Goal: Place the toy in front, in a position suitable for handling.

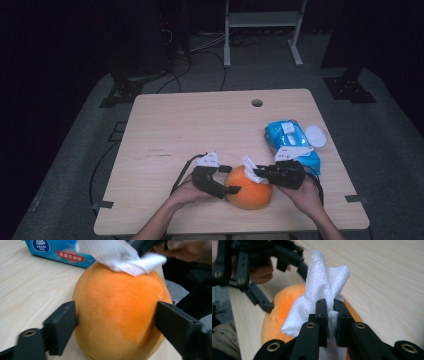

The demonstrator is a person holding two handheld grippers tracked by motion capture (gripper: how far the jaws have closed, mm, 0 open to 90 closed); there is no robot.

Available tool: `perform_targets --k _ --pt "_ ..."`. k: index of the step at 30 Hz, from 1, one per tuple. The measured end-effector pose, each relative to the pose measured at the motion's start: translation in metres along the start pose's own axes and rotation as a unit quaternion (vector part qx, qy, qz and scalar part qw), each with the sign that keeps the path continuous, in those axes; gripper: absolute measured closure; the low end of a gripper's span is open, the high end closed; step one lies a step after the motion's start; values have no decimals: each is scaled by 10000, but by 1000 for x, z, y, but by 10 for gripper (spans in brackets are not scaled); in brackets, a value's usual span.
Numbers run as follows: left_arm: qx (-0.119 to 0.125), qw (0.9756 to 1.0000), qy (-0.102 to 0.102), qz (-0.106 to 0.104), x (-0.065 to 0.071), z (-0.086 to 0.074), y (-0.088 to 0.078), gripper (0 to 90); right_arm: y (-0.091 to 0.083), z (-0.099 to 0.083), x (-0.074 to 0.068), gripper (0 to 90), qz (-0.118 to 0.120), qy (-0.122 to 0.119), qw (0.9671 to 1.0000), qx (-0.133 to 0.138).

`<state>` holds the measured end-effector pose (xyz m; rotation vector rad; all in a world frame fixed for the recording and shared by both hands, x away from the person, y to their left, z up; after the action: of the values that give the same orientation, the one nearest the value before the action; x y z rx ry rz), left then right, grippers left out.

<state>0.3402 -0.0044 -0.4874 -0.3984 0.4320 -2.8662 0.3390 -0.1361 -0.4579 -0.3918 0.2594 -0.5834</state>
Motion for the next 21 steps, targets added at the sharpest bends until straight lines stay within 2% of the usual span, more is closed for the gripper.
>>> perform_targets --k 4,8,10,15,17,18,21 --pt "-23 9992 -329 -222 3 -2 0 91 -8 -7 -13 822 155 -166 9997 50" --pt "25 9973 -566 -464 8 0 -1 80 -18 -13 -27 823 288 -382 9988 65" --pt "0 9962 -660 -574 11 -1 0 79 -21 -16 -33 823 369 -416 9984 81" --pt "-285 9925 -821 -863 18 -11 7 49 -26 -22 -45 824 527 -532 9972 41" --pt "-334 9913 -790 -999 21 -13 8 52 -27 -23 -48 824 560 -575 9968 28" --pt "-309 9914 -746 -1035 22 -13 7 90 -28 -23 -49 823 586 -561 9967 39" --pt "-141 9946 -390 -949 22 -8 2 304 -30 -21 -48 823 568 -515 9970 96"
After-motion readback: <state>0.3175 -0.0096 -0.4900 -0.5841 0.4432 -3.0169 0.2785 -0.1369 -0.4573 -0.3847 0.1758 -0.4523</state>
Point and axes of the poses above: each handheld gripper's, and its own axes: y roughly forward along the jaws, z roughly out of its top, x roughly to its right, the point moved 9 cm from there along y, roughly forward along the jaws, and after that the axes turned 10 degrees about x, right-handed, at the moved point
